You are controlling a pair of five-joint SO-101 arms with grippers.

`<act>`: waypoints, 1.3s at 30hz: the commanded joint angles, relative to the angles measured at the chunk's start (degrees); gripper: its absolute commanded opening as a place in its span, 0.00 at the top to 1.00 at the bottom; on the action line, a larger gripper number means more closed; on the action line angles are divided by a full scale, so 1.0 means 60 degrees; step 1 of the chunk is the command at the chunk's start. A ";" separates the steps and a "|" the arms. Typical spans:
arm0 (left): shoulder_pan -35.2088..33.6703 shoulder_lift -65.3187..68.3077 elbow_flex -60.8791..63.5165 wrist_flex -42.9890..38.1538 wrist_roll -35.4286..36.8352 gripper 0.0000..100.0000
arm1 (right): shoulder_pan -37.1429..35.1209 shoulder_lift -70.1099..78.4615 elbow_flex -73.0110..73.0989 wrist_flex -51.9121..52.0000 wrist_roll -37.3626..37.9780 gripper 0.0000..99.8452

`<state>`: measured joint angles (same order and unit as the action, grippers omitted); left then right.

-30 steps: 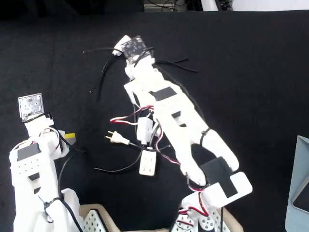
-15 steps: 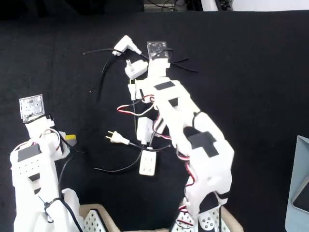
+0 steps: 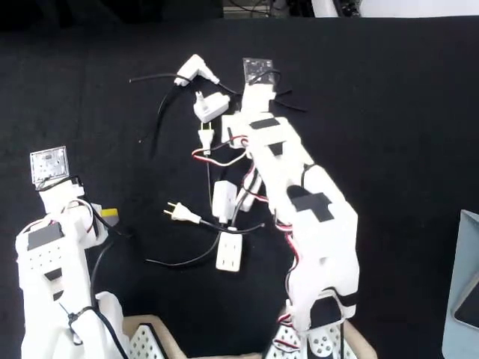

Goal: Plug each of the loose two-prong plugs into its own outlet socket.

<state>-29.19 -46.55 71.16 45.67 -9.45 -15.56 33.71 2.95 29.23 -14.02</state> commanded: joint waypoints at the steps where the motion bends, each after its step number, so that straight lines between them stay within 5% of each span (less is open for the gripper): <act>1: -0.0110 -0.0161 -0.0081 -0.0132 0.0029 0.69 | 0.0015 -0.0579 -0.0300 0.0234 -0.0044 0.99; 11: -0.0110 -0.0161 -0.0081 -0.0132 0.0029 0.69 | 0.0073 -0.5077 0.1209 0.1480 0.0015 0.99; 23: -0.0110 -0.0161 -0.0081 -0.0132 0.0029 0.69 | 0.1172 -1.0791 0.3758 0.1788 0.3282 0.99; 27: -0.0110 -0.0161 -0.0081 -0.0132 0.0029 0.69 | 0.1568 -1.1802 0.4051 0.3092 0.4278 0.99; 35: -0.0110 -0.0161 -0.0081 -0.0132 0.0029 0.69 | 0.2388 -1.2198 0.4037 0.5612 0.3311 0.98; 39: -0.0110 -0.0161 -0.0066 -0.0132 0.0029 0.69 | 0.2579 -1.2139 0.4037 0.7077 0.2286 0.83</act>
<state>-29.19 -46.55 71.16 45.67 -9.45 -1.14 -37.85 27.65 66.51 3.38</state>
